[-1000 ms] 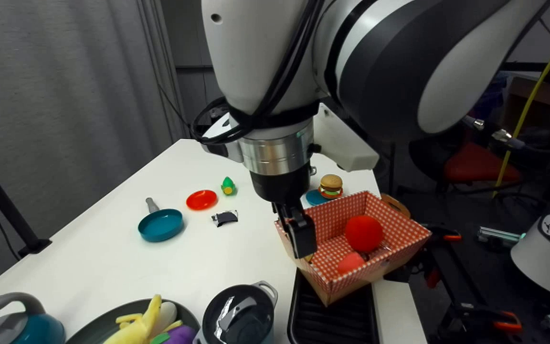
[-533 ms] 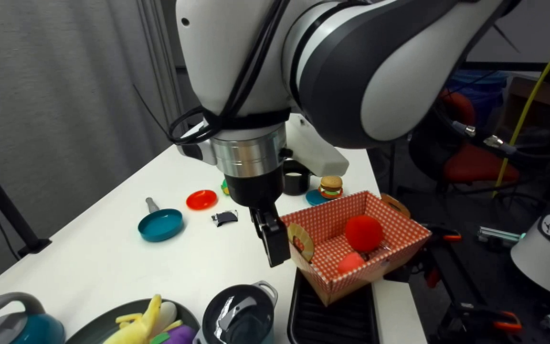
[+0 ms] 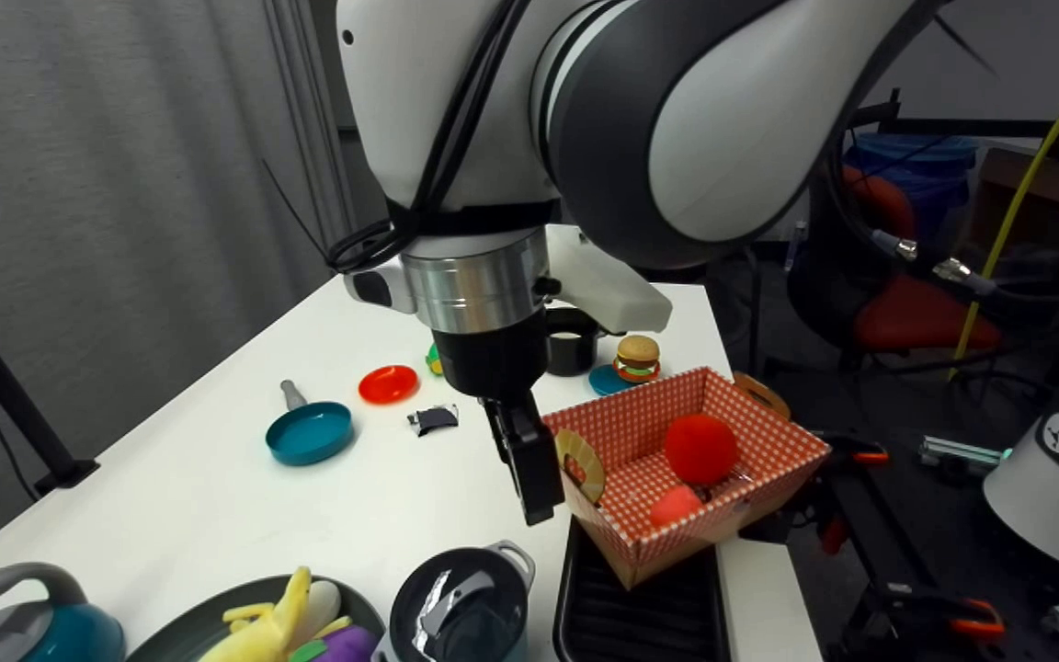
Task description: Take the lid off the blue pot
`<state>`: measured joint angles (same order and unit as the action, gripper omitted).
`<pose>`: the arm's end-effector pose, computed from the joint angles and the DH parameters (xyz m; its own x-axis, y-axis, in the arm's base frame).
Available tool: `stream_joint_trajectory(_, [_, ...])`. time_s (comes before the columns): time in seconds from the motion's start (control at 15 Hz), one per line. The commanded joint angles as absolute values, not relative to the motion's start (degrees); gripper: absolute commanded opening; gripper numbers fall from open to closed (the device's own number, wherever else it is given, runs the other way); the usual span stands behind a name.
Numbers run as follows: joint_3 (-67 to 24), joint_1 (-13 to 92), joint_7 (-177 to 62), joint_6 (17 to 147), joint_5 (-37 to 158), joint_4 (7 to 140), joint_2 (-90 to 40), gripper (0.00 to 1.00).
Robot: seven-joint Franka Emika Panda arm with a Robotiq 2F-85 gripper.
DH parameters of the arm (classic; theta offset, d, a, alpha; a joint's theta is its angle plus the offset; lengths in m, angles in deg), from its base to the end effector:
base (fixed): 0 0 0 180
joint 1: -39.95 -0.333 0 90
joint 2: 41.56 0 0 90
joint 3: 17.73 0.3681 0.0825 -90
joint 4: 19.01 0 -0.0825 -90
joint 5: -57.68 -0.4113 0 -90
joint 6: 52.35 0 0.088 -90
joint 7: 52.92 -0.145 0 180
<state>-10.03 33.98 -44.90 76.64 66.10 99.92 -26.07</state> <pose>0.5889 0.1333 0.2856 0.8867 0.4507 -0.1026 0.4575 -0.8875 0.0556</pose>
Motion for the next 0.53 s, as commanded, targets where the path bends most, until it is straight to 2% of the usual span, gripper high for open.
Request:
stream_joint_trajectory(0.0, [-10.4, 33.6, -44.8, 76.6, 66.0, 99.9, -26.1, 1.00])
stream_joint_trajectory(0.47, [-10.1, 34.3, -41.2, 77.0, 65.1, 97.3, -20.3, 1.00])
